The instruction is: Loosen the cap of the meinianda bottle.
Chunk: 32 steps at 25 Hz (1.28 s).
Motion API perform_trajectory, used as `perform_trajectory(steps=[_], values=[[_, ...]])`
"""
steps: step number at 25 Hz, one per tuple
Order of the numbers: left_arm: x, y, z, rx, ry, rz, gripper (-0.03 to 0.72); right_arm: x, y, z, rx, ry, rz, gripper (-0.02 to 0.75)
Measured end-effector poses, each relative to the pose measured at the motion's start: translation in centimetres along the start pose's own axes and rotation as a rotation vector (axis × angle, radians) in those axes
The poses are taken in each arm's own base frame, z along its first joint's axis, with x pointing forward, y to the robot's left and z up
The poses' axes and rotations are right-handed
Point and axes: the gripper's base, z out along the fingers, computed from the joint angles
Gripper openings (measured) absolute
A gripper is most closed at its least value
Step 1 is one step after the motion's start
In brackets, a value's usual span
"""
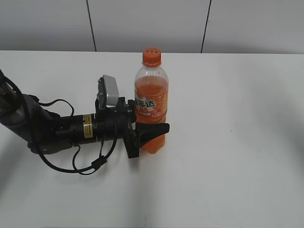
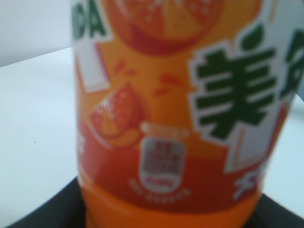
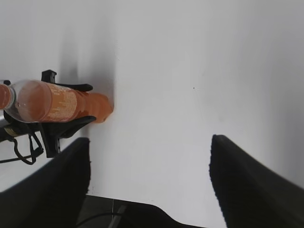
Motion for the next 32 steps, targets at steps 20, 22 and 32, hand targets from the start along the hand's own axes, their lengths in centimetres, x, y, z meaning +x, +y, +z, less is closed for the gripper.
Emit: perform_trajectory(steps=[20,22,32], values=[[0.0,0.0,0.0,0.001,0.0,0.002,0.398,-2.4,10.1,11.0,-0.051,0.254,-0.099,0.585],[0.0,0.0,0.0,0.001,0.0,0.002,0.398,-2.5,11.3,11.2,-0.077,0.252,-0.107,0.585],[0.0,0.0,0.0,0.001,0.0,0.002,0.398,-2.2,14.6,13.2,-0.121,0.287,-0.142,0.585]])
